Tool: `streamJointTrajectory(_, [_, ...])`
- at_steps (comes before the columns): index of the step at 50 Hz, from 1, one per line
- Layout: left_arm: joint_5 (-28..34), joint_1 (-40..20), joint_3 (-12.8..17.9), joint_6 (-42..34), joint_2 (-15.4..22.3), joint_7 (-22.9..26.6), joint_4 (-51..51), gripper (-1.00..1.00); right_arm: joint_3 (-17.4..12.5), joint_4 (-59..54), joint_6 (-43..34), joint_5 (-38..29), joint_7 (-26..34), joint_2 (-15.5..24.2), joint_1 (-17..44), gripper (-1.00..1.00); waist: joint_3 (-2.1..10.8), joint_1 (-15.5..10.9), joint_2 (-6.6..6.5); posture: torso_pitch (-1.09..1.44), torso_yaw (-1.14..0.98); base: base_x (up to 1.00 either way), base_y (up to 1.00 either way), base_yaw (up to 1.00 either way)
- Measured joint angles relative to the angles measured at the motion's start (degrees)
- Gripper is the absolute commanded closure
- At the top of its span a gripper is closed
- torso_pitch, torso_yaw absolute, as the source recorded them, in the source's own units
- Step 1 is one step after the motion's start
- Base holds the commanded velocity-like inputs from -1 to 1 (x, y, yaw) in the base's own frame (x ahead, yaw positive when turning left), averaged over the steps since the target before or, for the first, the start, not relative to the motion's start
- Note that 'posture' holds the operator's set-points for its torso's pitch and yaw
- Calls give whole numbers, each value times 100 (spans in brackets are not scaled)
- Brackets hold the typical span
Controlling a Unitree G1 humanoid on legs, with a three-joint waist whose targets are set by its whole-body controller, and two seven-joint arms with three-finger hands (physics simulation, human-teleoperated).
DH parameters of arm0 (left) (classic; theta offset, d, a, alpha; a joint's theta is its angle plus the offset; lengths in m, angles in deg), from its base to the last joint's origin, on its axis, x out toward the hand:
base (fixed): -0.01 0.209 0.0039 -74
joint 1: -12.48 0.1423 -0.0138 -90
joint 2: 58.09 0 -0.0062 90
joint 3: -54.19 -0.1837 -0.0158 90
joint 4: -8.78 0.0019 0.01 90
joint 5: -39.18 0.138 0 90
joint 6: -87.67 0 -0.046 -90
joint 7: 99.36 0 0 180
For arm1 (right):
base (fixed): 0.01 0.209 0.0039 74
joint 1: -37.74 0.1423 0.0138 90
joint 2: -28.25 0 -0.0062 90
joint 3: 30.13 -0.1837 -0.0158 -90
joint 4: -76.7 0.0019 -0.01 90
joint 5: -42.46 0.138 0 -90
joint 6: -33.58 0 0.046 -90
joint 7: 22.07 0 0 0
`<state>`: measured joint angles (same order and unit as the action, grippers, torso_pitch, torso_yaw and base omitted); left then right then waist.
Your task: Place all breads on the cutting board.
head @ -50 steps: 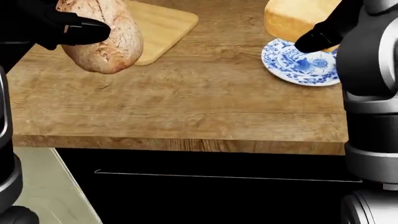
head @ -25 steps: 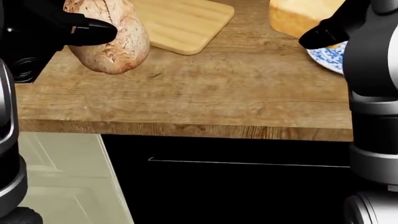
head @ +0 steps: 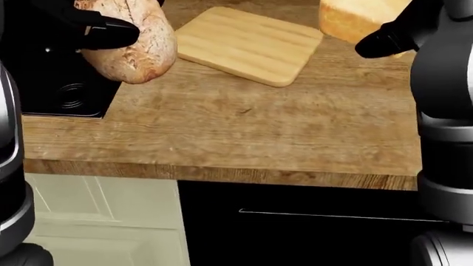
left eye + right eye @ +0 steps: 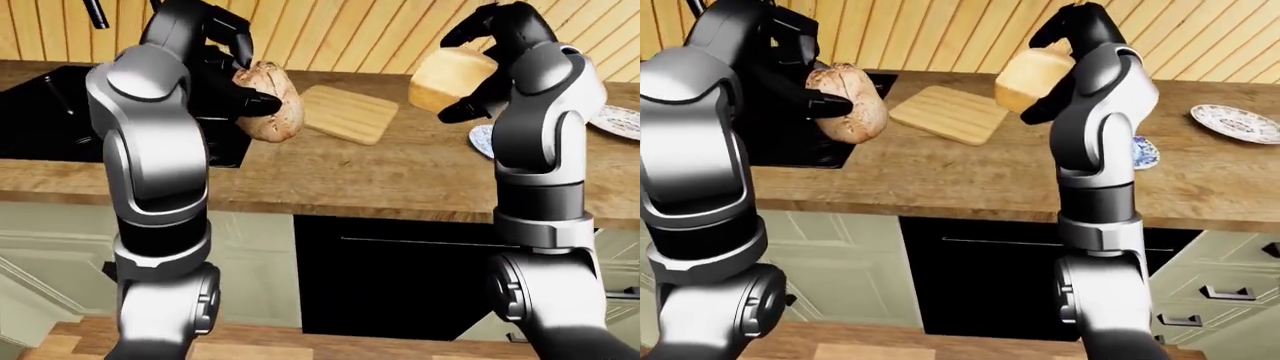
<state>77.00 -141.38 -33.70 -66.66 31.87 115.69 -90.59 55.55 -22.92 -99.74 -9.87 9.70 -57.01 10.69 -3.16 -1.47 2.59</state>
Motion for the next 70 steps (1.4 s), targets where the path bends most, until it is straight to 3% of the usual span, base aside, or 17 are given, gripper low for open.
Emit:
streamJointTrajectory(3, [27, -80, -18, 68, -23, -11, -87, 100, -26, 18, 29, 4, -30, 55, 15, 100, 92, 11, 216, 0, 0, 37, 0, 0])
streamJointTrajectory(13, [-40, -10, -63, 161, -99, -6, -41, 100, -102, -5, -26, -2, -34, 114, -28, 100, -28, 152, -341, 0, 0, 19, 0, 0])
streamJointTrajectory(23, [28, 81, 14, 29, -32, 15, 60, 100, 48, -55, -40, 154, 99, -17, -60, 100, -240, 41, -194, 0, 0, 0, 0, 0])
streamJointTrajectory(25, [38, 61, -16, 51, -55, 13, 1, 100, 25, -2, -60, 122, 91, 21, -74, 100, -218, 66, -65, 0, 0, 5, 0, 0])
streamJointTrajectory(27, [13, 143, -94, 43, -114, 41, 39, 100, -15, -52, -109, 86, 87, 37, -179, 100, -106, 120, -174, 0, 0, 23, 0, 0])
streamJointTrajectory(31, [-51, 44, -151, 74, -124, 93, -17, 100, -128, -98, -216, 25, 73, 99, -185, 100, 22, 166, -135, 0, 0, 36, 0, 0])
streamJointTrajectory(35, [7, -52, -69, 155, -69, 56, -143, 100, -98, 111, -145, -15, 29, 107, -33, 100, 57, 190, -347, 0, 0, 38, 0, 0])
streamJointTrajectory(38, [32, -67, -56, 161, -54, 45, -118, 100, -61, 158, -87, -16, 36, 97, 17, 100, 89, 229, -641, 0, 0, 24, 0, 0])
streamJointTrajectory(40, [48, -50, -18, 160, -22, 39, -113, 100, -26, 180, -52, 0, 49, 37, -23, 100, 55, 224, -527, 0, 0, 0, 0, 0])
streamJointTrajectory(45, [64, 76, -7, 32, -40, 48, 111, 100, 44, -61, -116, 145, 179, -56, -132, 100, -271, 187, -332, 0, 0, 0, 0, 0])
streamJointTrajectory(47, [50, 55, -28, 0, -45, 65, 133, 100, 11, -75, -207, 192, 223, -46, -129, 100, -300, 176, -163, 0, 0, 0, 0, -5])
streamJointTrajectory(49, [53, 81, -22, -12, -39, 76, 108, 100, 4, -89, -268, 231, 219, -62, -113, 100, -193, 128, -28, 0, 0, 0, 0, -65])
streamJointTrajectory(53, [63, -10, -49, 11, -73, 70, 93, 100, -17, -19, -307, 271, 182, 8, -103, 100, -11, 207, -144, 0, 0, 0, 0, -62])
streamJointTrajectory(56, [0, -111, -170, 141, -113, 105, -85, 100, -170, 88, -242, 125, 16, 149, -48, 100, -75, 233, -123, 0, 0, 0, 0, 0])
streamJointTrajectory(60, [12, -85, -108, 151, -82, 108, -40, 100, -82, 69, -130, 105, -39, 70, -42, 100, -67, 238, -370, 0, 0, 0, 0, 0])
streamJointTrajectory(66, [68, 28, -28, 88, -57, 78, 27, 100, 66, -104, -104, 218, 94, -67, -178, 100, -95, 181, -186, 0, 0, 1, 0, 0])
streamJointTrajectory(70, [79, 71, -1, -5, -36, 84, 130, 100, 91, -120, -78, 254, 124, -98, -186, 100, 33, 100, -128, 0, 0, 9, 0, 0])
